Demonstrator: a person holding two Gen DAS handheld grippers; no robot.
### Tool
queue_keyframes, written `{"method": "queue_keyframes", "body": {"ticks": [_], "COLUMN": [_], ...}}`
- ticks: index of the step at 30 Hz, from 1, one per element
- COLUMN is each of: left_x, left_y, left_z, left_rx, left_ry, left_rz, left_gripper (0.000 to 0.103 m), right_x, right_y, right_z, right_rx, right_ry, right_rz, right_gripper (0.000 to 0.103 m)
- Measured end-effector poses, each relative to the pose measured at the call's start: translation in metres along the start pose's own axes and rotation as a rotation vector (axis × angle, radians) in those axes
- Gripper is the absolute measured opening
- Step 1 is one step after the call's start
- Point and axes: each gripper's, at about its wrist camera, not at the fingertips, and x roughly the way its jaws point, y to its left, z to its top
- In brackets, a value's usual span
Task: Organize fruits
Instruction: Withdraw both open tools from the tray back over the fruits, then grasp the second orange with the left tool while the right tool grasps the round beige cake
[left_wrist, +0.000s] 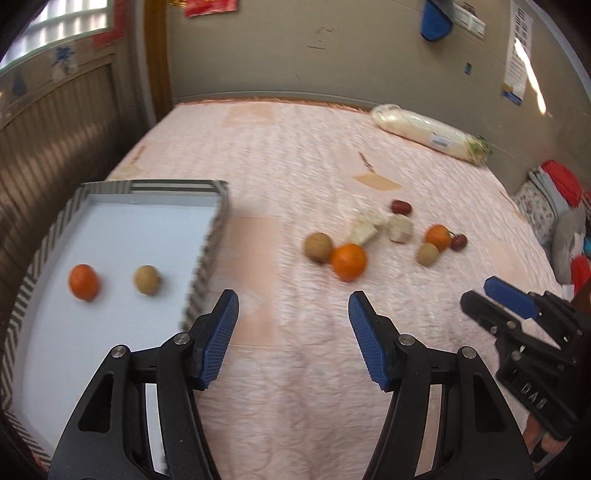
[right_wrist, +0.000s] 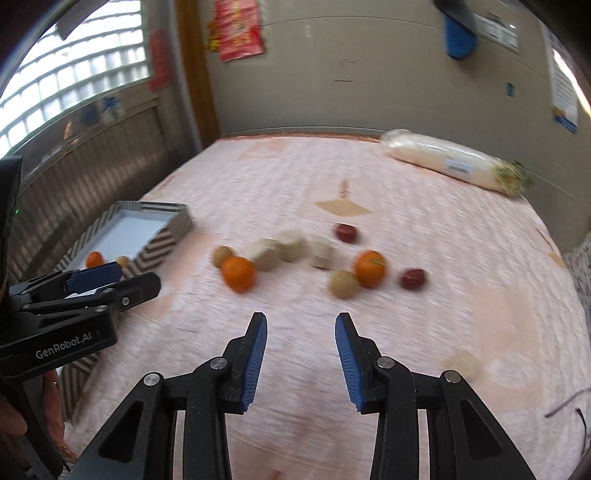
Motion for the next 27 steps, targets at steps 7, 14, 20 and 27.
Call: {"method": "queue_keyframes", "body": {"ticks": [7,14,20,27], "left_x": [0.023,0.054,0.067,0.077], "left_y": [-0.024,-0.033,-0.039,-0.033], "left_z": [0.003,0.010,0.018,0.022], "left_rx": [0.032,0.024,0.025,-0.006], "left_ry": [0.030,0.074,0.068,0.071], "left_rz": [-0.042,-0.055,-0.009,-0.001], "left_gripper": [0.062,0.062,0.062,0.062], "right_x": [-0.016,-0.029,-0.034,-0.032], "right_y": [-0.050,-0.079,-0.098,-0.119], "right_z": [-0.015,-0.024,-0.026,-0.033], "right_rx": [0.070,0.123,0.149,0.170], "right_ry": [0.002,-0.008,-0.015,0.011], "right_rz": [-0.072,-0.091,-0.096,-0.119], "right_gripper": [0.037,0.039,0.040,0.040]}}
